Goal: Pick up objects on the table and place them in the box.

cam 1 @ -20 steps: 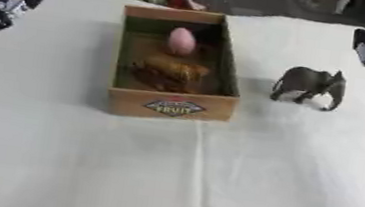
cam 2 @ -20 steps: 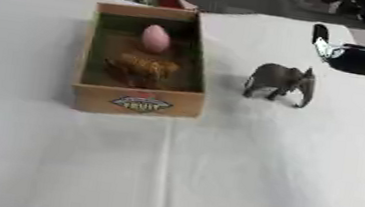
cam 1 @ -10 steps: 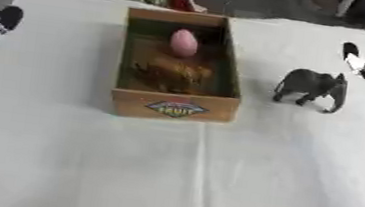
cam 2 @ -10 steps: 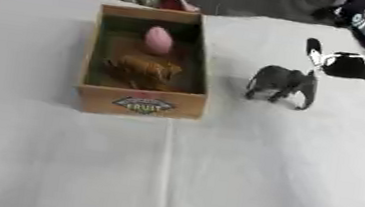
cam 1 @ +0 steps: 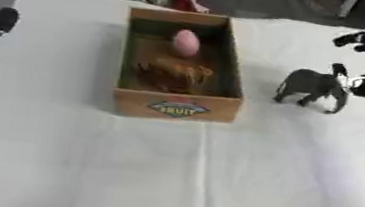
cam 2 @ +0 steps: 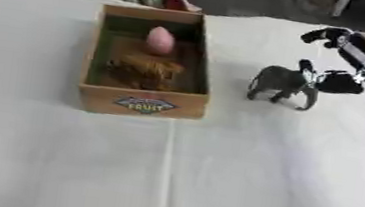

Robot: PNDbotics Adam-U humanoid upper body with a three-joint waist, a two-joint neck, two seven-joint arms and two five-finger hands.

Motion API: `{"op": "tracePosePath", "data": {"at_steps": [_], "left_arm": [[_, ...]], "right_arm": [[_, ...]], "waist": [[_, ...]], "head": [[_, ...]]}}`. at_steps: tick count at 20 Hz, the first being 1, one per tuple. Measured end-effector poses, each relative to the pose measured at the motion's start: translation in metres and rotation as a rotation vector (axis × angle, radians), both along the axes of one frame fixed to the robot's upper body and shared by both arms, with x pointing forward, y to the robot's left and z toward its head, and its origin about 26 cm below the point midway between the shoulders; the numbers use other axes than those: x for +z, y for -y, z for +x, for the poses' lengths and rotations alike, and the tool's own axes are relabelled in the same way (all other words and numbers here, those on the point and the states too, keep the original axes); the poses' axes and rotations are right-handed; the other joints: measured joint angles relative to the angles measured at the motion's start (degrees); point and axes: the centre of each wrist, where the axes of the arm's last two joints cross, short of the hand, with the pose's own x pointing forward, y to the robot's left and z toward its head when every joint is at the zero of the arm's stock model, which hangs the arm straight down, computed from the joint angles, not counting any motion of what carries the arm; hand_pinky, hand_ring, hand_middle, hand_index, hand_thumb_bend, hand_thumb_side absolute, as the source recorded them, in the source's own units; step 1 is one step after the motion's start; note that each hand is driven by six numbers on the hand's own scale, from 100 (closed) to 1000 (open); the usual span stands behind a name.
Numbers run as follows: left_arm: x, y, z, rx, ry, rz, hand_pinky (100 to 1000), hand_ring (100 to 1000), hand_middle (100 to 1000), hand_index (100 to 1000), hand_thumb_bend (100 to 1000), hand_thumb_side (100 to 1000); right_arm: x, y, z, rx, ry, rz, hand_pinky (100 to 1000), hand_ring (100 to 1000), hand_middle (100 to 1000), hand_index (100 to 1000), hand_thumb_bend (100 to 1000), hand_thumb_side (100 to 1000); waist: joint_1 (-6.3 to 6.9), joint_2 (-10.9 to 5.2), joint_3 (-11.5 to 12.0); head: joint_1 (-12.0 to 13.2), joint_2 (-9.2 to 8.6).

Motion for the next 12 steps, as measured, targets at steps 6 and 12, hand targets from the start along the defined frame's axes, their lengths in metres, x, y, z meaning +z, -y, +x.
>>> {"op": "tracePosePath", "data": {"at_steps": [6, 12], "left_arm": [[-0.0015, -0.0005, -0.0005, 0.0, -0.007, -0.005, 730, 425, 543, 726, 637, 457], [-0.0039, 0.0001, -0.0008, -0.005, -0.015, -0.013, 730, 425, 542, 727, 635, 453]], "right_arm": [[-0.0075, -0.0049, 0.0027, 0.027, -0.032, -0.033, 909, 947, 804, 870, 100, 193], [-0.0114, -0.007, 0.004, 0.056, -0.073, -0.074, 909, 947, 806, 872, 100, 202]], "waist": [[-0.06, 0.0, 0.05], [-0.1, 0.01, 0.11]], "head": [[0.0, 0.23], [0.0, 0.25]]}}
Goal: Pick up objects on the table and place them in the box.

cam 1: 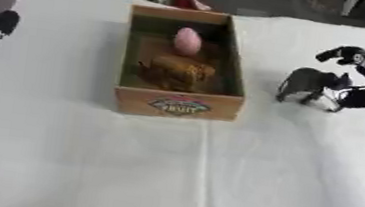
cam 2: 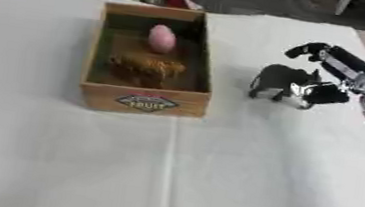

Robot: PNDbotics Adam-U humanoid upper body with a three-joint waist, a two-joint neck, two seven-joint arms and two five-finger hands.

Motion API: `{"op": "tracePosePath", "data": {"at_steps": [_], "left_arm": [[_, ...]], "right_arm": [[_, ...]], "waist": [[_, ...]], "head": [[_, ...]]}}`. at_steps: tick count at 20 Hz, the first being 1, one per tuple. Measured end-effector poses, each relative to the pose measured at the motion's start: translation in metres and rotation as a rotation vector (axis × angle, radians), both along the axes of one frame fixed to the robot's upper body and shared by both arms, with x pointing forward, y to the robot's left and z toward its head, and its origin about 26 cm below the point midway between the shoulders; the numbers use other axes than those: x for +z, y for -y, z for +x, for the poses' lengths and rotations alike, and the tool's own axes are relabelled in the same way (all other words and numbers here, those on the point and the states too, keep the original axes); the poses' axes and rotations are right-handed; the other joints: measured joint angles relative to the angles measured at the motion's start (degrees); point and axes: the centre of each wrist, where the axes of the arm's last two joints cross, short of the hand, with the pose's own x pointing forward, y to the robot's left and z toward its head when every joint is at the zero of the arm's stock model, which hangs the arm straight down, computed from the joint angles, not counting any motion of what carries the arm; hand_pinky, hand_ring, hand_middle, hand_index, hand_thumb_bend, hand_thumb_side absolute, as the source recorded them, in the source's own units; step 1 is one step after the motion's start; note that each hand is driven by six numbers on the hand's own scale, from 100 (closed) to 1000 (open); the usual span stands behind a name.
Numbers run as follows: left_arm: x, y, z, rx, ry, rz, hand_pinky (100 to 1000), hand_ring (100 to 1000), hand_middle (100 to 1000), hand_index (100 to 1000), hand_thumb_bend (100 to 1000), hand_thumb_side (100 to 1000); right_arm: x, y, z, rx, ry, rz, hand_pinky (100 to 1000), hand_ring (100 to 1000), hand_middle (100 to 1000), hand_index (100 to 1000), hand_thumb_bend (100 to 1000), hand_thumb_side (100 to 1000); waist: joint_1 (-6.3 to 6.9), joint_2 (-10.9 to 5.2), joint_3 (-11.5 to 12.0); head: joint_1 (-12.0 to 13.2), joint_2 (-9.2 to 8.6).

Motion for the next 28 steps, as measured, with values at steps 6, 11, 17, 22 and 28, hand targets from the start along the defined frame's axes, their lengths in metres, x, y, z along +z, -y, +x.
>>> {"op": "tracePosePath", "data": {"at_steps": [6, 11, 17, 22, 28], "left_arm": [[-0.002, 0.001, 0.0, -0.006, -0.005, -0.009, 730, 424, 541, 726, 634, 451], [-0.003, 0.001, -0.001, -0.007, -0.01, -0.009, 731, 424, 541, 727, 634, 450], [-0.005, 0.002, -0.001, -0.01, -0.011, -0.016, 731, 423, 541, 727, 634, 449], [-0.005, 0.002, -0.001, -0.012, -0.012, -0.016, 734, 423, 541, 727, 623, 450], [-0.005, 0.002, -0.001, -0.013, -0.014, -0.016, 743, 423, 541, 727, 619, 451]], "right_arm": [[-0.005, -0.004, 0.002, 0.016, -0.043, -0.056, 910, 944, 811, 876, 100, 223], [-0.002, -0.007, 0.006, 0.017, -0.062, -0.104, 910, 943, 815, 880, 100, 238], [-0.003, -0.008, 0.01, -0.006, -0.063, -0.141, 907, 938, 814, 885, 100, 255], [-0.003, -0.007, 0.013, -0.034, -0.063, -0.167, 889, 915, 818, 894, 100, 270], [-0.003, -0.007, 0.017, -0.062, -0.071, -0.223, 869, 908, 829, 902, 100, 283]], "waist": [[-0.01, 0.01, 0.1], [-0.01, 0.01, 0.26], [-0.01, 0.01, 0.38], [-0.15, 0.01, 0.59], [-0.16, 0.01, 0.8]], "head": [[0.0, 0.01], [-0.01, 0.01], [-0.1, 0.01], [-0.27, 0.01], [-0.39, 0.01]]}}
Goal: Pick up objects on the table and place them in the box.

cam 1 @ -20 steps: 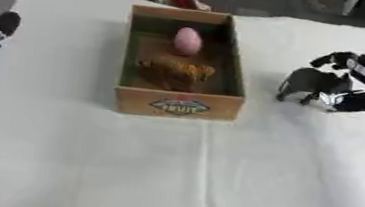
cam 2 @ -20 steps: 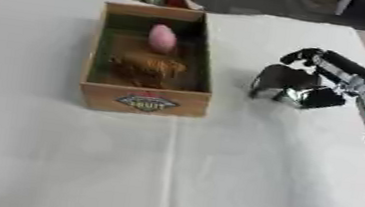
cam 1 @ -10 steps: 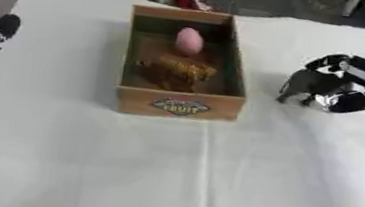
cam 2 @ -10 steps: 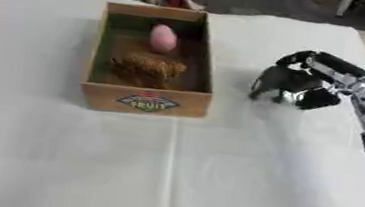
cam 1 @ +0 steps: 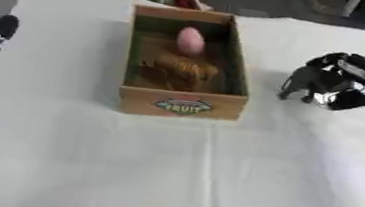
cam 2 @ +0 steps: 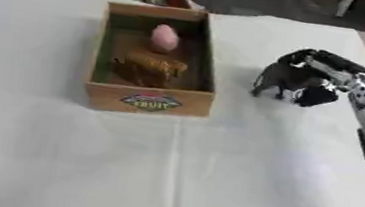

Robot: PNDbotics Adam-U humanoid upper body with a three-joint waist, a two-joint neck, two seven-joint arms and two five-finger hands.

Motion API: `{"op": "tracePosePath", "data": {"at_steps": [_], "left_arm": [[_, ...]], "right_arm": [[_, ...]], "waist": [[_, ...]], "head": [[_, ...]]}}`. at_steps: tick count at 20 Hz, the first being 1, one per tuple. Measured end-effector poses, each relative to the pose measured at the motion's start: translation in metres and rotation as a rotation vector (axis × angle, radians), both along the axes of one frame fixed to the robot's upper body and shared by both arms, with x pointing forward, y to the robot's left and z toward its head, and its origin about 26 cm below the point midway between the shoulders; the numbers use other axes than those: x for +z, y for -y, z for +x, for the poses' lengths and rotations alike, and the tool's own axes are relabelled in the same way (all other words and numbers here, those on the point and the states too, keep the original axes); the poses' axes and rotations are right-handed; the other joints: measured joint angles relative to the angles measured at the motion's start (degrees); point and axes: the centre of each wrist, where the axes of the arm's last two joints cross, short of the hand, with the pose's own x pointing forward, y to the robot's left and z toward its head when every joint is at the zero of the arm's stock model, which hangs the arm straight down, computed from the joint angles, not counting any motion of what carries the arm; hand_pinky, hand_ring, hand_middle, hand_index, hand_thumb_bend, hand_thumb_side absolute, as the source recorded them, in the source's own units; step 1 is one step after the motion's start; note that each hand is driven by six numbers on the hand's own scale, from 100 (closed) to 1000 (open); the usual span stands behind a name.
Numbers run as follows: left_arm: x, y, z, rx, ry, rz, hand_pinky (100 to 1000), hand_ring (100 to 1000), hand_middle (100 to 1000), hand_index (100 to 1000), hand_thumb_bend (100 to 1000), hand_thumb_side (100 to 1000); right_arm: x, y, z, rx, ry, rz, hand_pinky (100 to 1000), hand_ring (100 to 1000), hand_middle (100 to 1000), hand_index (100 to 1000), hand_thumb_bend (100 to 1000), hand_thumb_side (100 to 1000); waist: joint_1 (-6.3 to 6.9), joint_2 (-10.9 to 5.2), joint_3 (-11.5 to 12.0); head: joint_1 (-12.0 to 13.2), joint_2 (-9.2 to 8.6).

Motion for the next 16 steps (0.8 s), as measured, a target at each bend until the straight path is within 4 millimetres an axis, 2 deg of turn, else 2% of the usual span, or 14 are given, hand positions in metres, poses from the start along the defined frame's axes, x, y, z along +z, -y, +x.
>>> {"op": "tracePosePath", "data": {"at_steps": [7, 8, 9, 14, 15, 16], "left_arm": [[-0.0001, 0.0, 0.0001, -0.002, -0.002, 0.0, 747, 422, 540, 727, 615, 450], [-0.0002, 0.0, 0.0001, -0.002, -0.002, 0.0, 748, 422, 541, 727, 611, 450], [-0.0004, -0.0001, 0.0002, -0.002, -0.003, 0.001, 748, 422, 541, 728, 610, 450], [-0.0016, 0.0001, 0.0007, -0.004, -0.006, -0.002, 748, 422, 541, 728, 610, 450], [-0.0019, 0.0004, 0.0007, -0.005, -0.006, -0.003, 752, 421, 542, 729, 603, 450], [-0.0021, 0.0005, 0.0007, -0.006, -0.006, -0.004, 752, 421, 542, 730, 602, 450]], "right_arm": [[-0.0015, 0.0026, 0.0034, -0.038, 0.005, -0.037, 775, 835, 810, 887, 100, 282], [-0.002, 0.0033, 0.0037, -0.044, 0.009, -0.041, 696, 767, 769, 858, 100, 275], [-0.0025, 0.0044, 0.004, -0.05, 0.013, -0.042, 670, 741, 748, 845, 100, 271], [-0.0083, 0.008, 0.004, -0.068, 0.035, -0.037, 670, 741, 748, 845, 100, 271], [-0.009, 0.0084, 0.004, -0.069, 0.037, -0.036, 429, 477, 487, 640, 100, 231], [-0.0085, 0.009, 0.004, -0.072, 0.044, -0.031, 397, 450, 458, 608, 100, 226]], "waist": [[-0.06, 0.0, 0.28], [-0.08, 0.0, 0.28], [-0.11, 0.0, 0.29], [-0.15, 0.0, 0.3], [-0.15, 0.0, 0.3], [-0.15, 0.0, 0.3]], "head": [[-0.15, 0.0], [-0.15, 0.0], [-0.15, 0.0], [-0.16, 0.0], [-0.16, 0.0], [-0.16, 0.0]]}}
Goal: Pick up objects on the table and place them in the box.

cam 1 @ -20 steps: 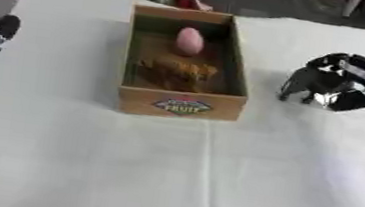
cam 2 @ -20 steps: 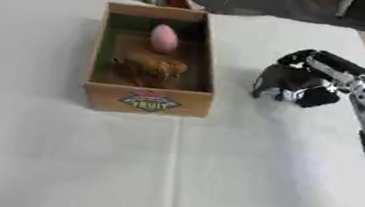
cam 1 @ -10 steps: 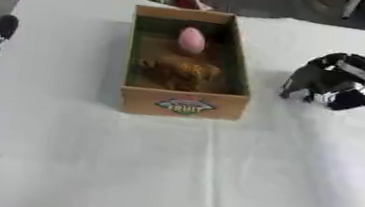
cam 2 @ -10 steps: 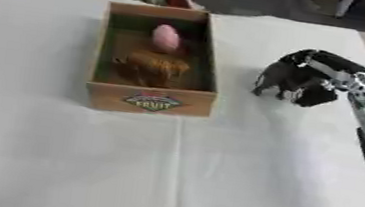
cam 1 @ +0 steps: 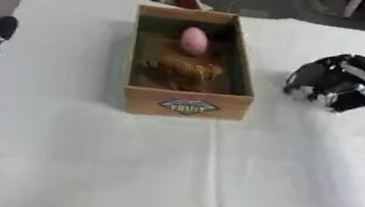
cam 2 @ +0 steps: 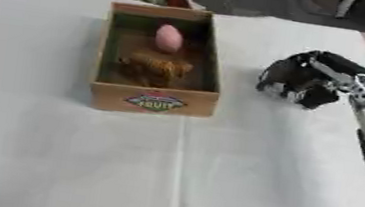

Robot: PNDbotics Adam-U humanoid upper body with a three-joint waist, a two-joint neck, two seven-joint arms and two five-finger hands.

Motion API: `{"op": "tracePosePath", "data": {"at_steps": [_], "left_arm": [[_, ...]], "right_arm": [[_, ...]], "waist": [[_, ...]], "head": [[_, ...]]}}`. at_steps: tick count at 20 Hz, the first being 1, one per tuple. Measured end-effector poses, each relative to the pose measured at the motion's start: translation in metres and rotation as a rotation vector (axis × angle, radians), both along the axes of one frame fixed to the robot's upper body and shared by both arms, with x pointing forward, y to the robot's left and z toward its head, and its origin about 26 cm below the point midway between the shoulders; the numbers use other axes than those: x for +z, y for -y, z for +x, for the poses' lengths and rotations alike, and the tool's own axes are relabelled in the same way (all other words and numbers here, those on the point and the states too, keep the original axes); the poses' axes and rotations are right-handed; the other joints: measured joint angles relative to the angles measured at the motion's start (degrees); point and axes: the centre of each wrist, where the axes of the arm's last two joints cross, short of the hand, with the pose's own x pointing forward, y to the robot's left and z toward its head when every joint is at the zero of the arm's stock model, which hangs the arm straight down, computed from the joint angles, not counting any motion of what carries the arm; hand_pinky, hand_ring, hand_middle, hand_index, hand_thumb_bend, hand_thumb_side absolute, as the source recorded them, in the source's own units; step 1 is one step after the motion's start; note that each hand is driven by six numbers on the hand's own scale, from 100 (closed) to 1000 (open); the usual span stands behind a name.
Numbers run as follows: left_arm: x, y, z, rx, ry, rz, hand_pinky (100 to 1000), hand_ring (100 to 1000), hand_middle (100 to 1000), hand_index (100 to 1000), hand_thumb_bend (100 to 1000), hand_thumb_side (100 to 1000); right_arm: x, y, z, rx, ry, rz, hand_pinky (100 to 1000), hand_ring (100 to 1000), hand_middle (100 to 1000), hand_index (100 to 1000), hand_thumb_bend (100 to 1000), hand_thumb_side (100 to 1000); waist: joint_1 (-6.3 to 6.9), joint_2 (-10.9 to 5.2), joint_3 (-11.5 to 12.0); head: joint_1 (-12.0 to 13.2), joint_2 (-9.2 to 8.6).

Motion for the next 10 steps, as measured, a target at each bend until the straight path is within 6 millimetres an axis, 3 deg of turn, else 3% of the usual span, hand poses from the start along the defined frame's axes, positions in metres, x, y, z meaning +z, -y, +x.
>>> {"op": "tracePosePath", "data": {"at_steps": [3, 10], "left_arm": [[-0.0011, 0.0002, -0.0002, -0.002, -0.002, -0.003, 753, 422, 543, 730, 598, 450], [-0.0027, -0.0003, -0.0009, -0.007, -0.006, -0.004, 755, 421, 542, 730, 593, 450]], "right_arm": [[0.0003, 0.0021, -0.0013, -0.012, 0.035, 0.033, 345, 398, 395, 550, 100, 212], [0.0064, 0.0001, -0.0021, -0.017, 0.141, 0.097, 321, 378, 346, 520, 100, 179]], "waist": [[0.05, 0.09, 0.01], [0.03, 0.09, 0.1]], "head": [[0.0, 0.0], [0.0, 0.0]]}}
